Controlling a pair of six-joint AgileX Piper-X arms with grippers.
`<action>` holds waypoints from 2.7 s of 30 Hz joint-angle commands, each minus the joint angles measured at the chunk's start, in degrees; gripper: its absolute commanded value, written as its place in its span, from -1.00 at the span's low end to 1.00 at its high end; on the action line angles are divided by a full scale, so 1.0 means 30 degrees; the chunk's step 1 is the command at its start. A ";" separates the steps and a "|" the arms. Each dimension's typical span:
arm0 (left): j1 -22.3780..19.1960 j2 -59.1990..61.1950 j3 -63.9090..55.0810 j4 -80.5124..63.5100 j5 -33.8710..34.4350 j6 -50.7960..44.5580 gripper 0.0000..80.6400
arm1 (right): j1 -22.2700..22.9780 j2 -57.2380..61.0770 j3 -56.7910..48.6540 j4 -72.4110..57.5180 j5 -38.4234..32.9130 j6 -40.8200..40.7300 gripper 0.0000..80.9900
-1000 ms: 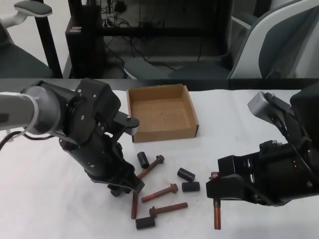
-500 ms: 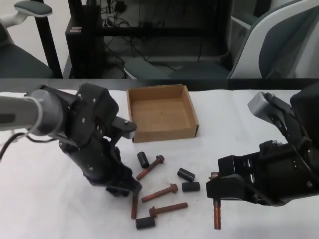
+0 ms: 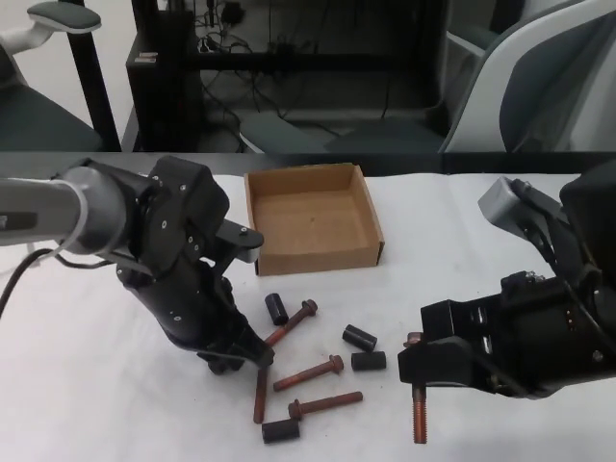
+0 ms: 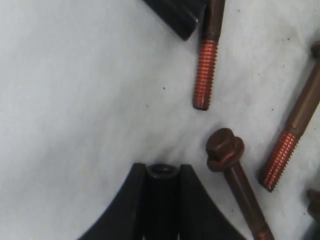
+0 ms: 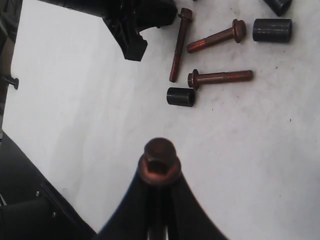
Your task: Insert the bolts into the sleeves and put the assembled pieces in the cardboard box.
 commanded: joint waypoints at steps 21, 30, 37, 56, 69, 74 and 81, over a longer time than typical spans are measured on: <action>-0.0029 -1.0759 0.6384 -0.4181 0.7574 -0.1232 -0.96 | -0.1607 -0.0217 -0.0876 -0.3163 -0.0163 0.0596 -0.99; -0.0029 -1.3239 0.9937 -1.3935 1.0291 -0.7868 -0.96 | -0.1263 0.0011 -0.0876 -0.7010 -0.0104 0.1492 -0.99; -0.0072 -1.3239 1.0078 -1.6177 1.0874 -0.9036 -0.96 | -0.0861 0.1198 -0.0876 -1.0409 -0.0157 0.2525 -0.99; -0.0072 -1.3199 1.0078 -1.6177 1.1771 -0.8601 -0.96 | 0.0003 0.3185 -0.1018 -1.4838 -0.1480 0.3867 -0.99; -0.0037 -1.3199 1.0078 -1.6177 1.1771 -0.8582 -0.96 | 0.0233 0.3262 -0.1018 -1.4653 -0.1390 0.3716 -0.99; -0.0037 -1.3199 1.0078 -1.6177 1.1771 -0.8582 -0.96 | 0.0182 0.3327 -0.1018 -1.4523 -0.1390 0.2966 -0.99; -0.0037 -1.3199 1.0078 -1.6177 1.1852 -0.8722 -0.96 | 0.0182 0.3327 -0.1018 -1.4378 -0.1435 0.2056 -0.99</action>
